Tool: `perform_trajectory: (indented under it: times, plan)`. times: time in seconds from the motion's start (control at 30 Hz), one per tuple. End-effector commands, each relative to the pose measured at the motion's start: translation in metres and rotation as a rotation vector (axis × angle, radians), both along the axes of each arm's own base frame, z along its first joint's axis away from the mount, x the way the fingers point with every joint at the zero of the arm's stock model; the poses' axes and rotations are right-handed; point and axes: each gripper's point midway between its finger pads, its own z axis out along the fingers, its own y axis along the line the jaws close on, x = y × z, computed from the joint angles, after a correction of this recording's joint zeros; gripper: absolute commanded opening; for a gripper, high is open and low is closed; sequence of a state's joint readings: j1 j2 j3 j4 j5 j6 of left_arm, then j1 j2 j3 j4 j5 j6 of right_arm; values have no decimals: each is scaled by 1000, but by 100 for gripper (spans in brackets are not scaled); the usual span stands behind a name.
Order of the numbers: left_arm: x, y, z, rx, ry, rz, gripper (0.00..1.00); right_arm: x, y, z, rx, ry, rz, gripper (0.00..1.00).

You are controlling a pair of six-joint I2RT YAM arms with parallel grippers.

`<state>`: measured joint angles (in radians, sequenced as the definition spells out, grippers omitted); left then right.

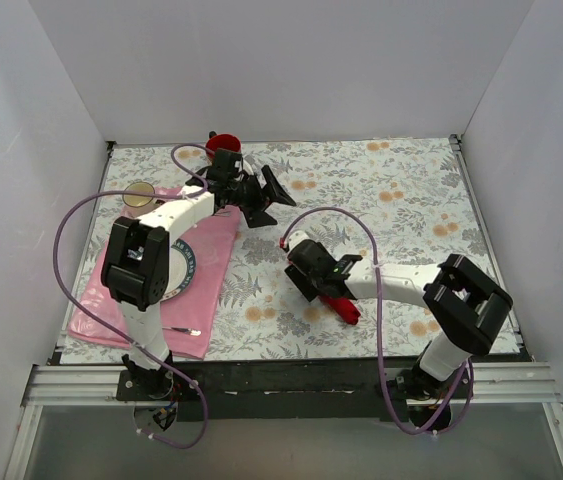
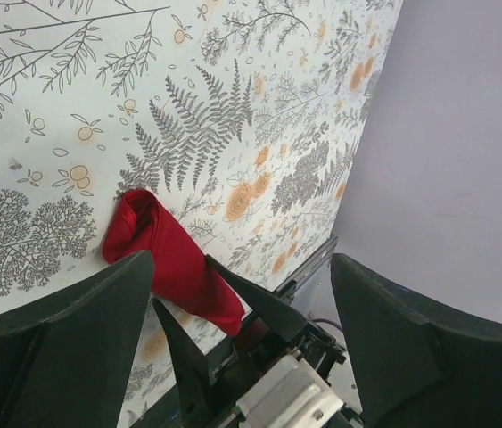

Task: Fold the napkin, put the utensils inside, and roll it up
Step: Roll the napkin with the utensil

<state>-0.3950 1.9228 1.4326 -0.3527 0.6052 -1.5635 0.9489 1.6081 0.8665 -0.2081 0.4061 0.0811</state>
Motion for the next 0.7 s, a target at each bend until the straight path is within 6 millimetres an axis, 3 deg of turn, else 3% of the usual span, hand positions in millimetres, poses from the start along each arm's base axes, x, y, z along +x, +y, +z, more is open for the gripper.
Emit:
perform_trajectory:
  times: [0.0,0.17,0.27,0.3,0.4,0.43,0.5,0.53,0.57,0.67]
  plan:
    - [-24,7,25,5,-64,-49,80,11,-15,-7,-39,-55,-134,66]
    - [-46,16,9,33,-107,-127,81,6,-18,-23,21,31,-170,55]
    - [-54,18,8,30,-118,-152,81,2,-11,-32,77,100,-151,34]
    - [-55,19,8,31,-122,-157,80,2,-9,-32,95,114,-142,21]
    - [-57,22,15,34,-144,-169,80,-2,12,-30,221,220,-83,6]
    - [-57,22,19,32,-152,-168,80,-10,25,-25,288,276,-30,4]
    - [-55,24,27,25,-164,-162,80,-8,38,-12,401,316,-9,3]
    - [-54,24,31,20,-171,-163,80,-20,50,-4,499,403,26,3]
    - [-54,24,35,11,-178,-164,80,-8,54,7,593,406,19,3]
    - [-55,18,43,-32,-173,-170,80,-10,65,27,798,533,33,4]
